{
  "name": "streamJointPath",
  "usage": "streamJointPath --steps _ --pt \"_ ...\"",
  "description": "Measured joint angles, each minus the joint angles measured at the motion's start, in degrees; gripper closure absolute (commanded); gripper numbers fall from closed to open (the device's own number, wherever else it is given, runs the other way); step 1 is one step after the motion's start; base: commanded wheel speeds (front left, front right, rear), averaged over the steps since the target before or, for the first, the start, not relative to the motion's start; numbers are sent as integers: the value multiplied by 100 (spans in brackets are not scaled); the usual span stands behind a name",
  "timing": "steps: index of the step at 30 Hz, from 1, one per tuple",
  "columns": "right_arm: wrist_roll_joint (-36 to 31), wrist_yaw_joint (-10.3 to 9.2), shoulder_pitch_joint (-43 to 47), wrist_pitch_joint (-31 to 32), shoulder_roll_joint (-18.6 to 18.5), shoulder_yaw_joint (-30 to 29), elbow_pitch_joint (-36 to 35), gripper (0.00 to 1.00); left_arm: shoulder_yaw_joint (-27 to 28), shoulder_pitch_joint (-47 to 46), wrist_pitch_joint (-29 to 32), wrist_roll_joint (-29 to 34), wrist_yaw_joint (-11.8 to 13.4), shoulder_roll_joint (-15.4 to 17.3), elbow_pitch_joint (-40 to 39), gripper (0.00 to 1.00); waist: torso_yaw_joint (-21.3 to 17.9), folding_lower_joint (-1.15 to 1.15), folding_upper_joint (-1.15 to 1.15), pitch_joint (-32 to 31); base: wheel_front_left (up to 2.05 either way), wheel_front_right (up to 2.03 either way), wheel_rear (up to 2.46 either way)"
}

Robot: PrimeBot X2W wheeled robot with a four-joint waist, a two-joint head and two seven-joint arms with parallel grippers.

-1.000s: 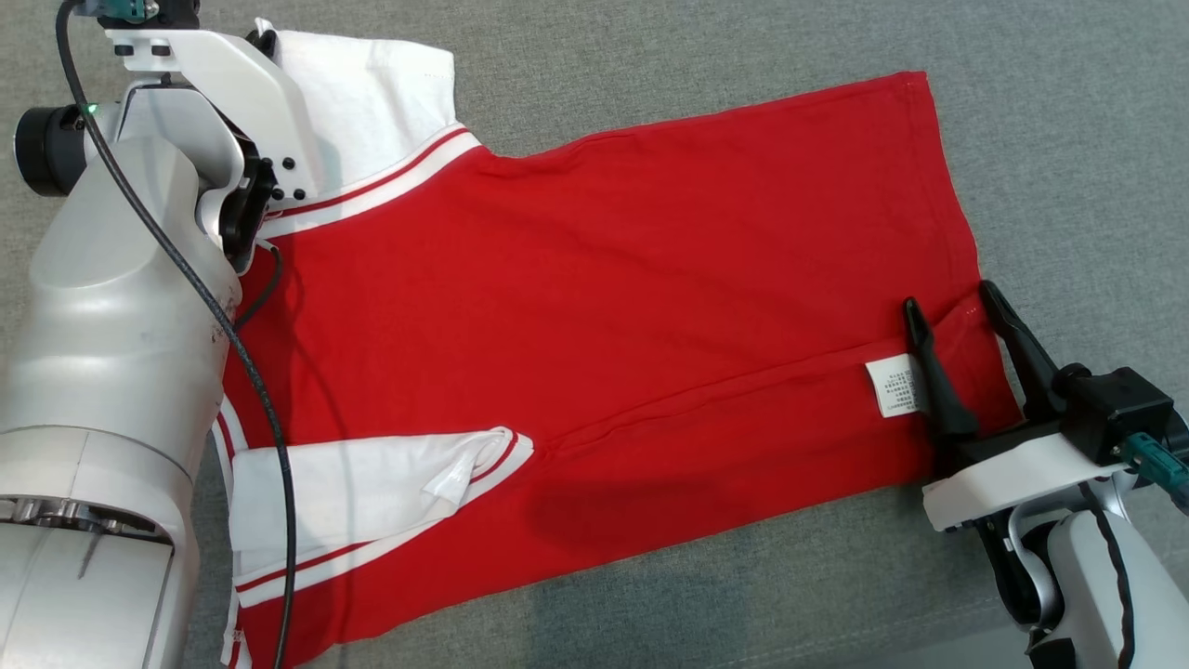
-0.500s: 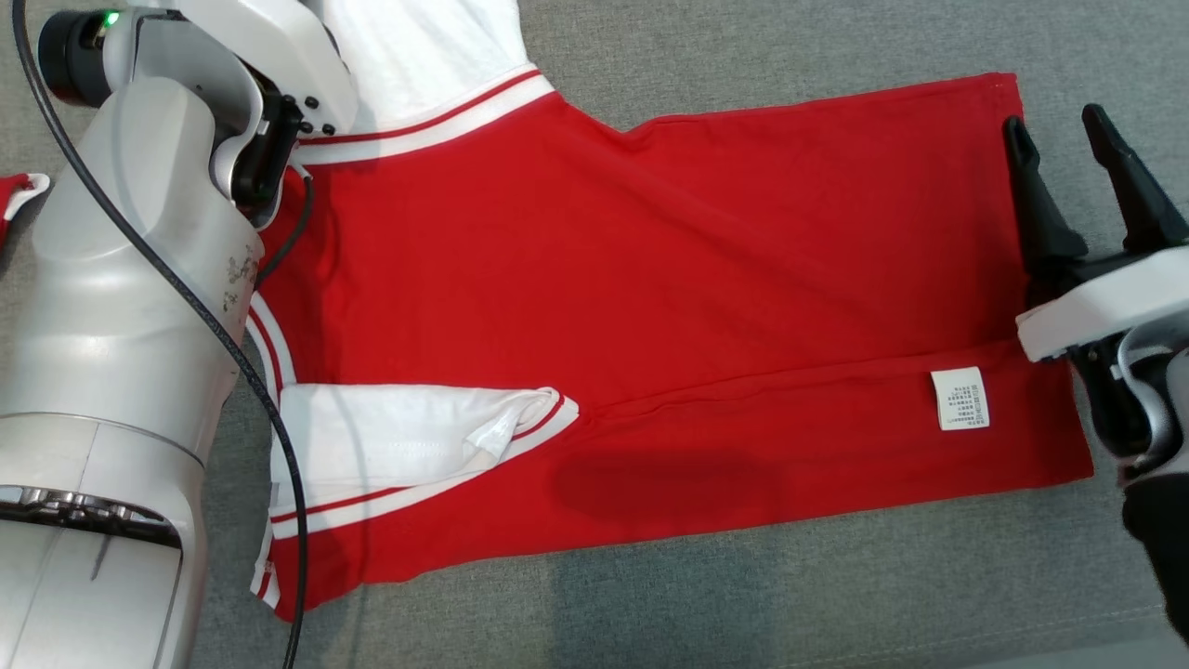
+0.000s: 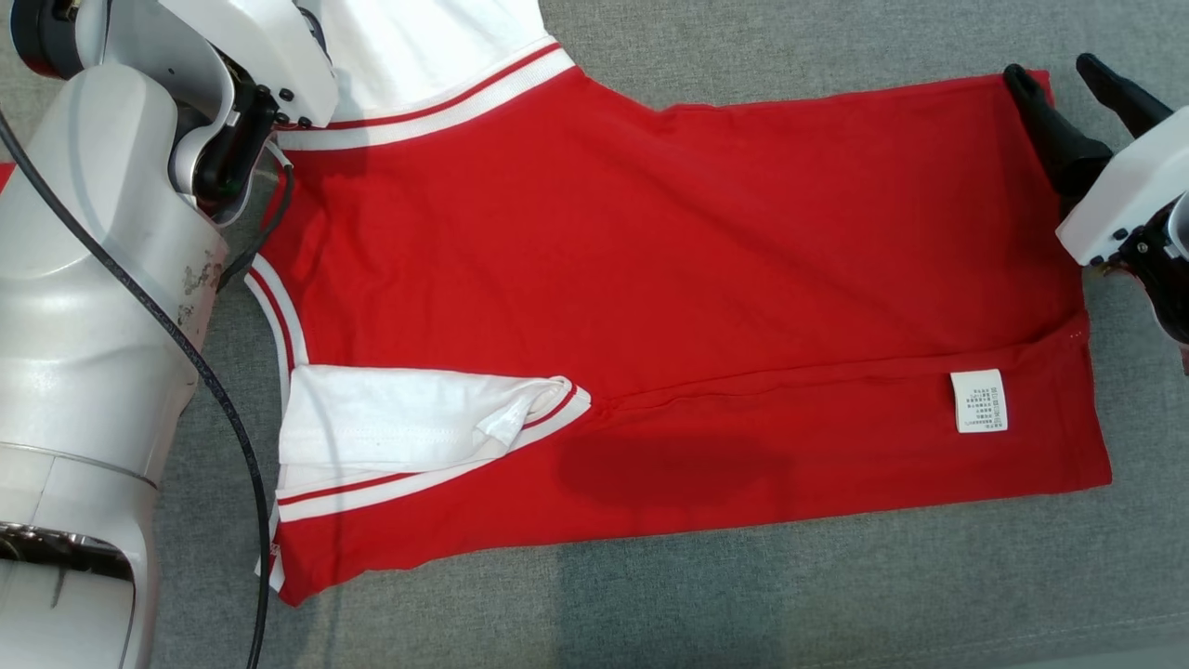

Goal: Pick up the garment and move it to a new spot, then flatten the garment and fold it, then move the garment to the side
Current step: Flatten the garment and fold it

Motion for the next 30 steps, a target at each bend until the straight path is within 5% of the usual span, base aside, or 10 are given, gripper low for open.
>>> streamJointPath --steps 5,15,19,21,22,23,30 --pt "82 -2 -280 151 -40 385 207 5 -34 77 94 -51 1 97 -192 100 -23 0 0 -15 0 0 0" --pt "199 -2 -522 140 -98 767 605 50 -48 203 216 -93 35 172 -513 100 6 0 0 15 0 0 0" --pt "199 -1 -641 105 -92 865 822 52 -54 205 259 -105 70 189 -627 100 34 0 0 38 0 0 0" --pt "199 -1 -724 90 -85 909 904 66 -57 208 299 -141 92 191 -668 100 53 0 0 55 0 0 0" --pt "199 -1 -756 89 -80 931 926 96 -60 211 299 -141 92 192 -692 100 63 0 0 61 0 0 0" --pt "199 -1 -785 89 -73 961 948 100 -63 214 300 -142 92 193 -714 100 72 0 0 64 0 0 0" --pt "249 -1 -878 90 -68 1135 1027 100 -62 299 307 -175 112 277 -812 100 87 0 0 25 0 0 0"
